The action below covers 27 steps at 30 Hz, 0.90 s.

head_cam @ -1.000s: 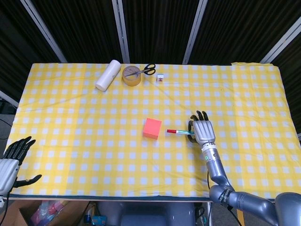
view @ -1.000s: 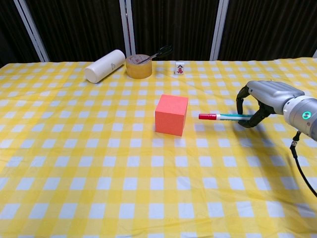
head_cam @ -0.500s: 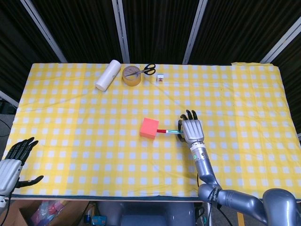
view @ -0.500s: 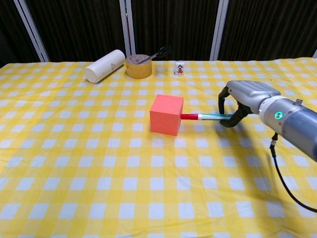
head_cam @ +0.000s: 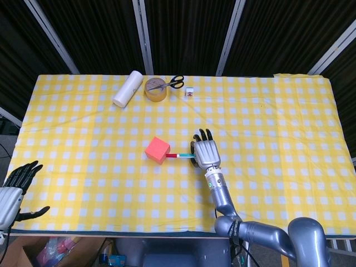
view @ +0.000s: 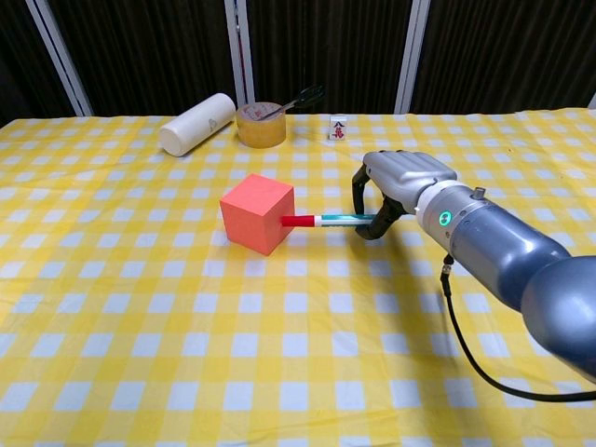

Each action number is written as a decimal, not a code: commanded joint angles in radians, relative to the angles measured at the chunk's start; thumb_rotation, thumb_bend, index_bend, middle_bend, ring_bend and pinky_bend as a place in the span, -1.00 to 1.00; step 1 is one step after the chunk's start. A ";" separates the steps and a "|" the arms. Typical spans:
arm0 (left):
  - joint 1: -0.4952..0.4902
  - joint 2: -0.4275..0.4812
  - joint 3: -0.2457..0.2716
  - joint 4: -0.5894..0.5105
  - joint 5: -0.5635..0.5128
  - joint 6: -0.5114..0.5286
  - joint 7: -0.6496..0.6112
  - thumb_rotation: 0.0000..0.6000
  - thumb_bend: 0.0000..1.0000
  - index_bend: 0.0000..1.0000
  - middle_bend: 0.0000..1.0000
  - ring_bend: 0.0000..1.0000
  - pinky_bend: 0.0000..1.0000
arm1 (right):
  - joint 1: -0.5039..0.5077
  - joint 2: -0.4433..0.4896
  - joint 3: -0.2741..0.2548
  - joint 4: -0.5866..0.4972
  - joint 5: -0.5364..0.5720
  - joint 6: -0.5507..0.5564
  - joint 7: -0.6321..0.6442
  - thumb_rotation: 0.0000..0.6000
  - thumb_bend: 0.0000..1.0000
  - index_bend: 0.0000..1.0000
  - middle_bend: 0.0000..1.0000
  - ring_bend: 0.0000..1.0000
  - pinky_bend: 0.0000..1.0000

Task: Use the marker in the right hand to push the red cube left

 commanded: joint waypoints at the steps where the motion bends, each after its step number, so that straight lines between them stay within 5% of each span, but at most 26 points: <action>1: 0.000 0.001 0.001 0.000 -0.001 -0.001 -0.001 1.00 -1.00 -1.00 -1.00 -1.00 -1.00 | -0.002 -0.001 0.001 -0.008 0.006 0.013 -0.010 1.00 -0.09 0.28 -0.48 -0.88 -0.98; 11: 0.002 0.003 0.002 -0.005 -0.004 0.000 -0.007 1.00 -1.00 -1.00 -1.00 -1.00 -1.00 | -0.052 0.019 -0.009 -0.095 0.078 0.082 -0.067 1.00 -0.09 0.28 -0.48 -0.88 -0.98; 27: -0.001 0.011 0.006 -0.002 0.013 0.007 -0.036 1.00 -1.00 -1.00 -1.00 -1.00 -1.00 | -0.047 -0.061 0.067 -0.213 0.197 0.225 -0.146 1.00 -0.06 0.28 -0.48 -0.88 -0.98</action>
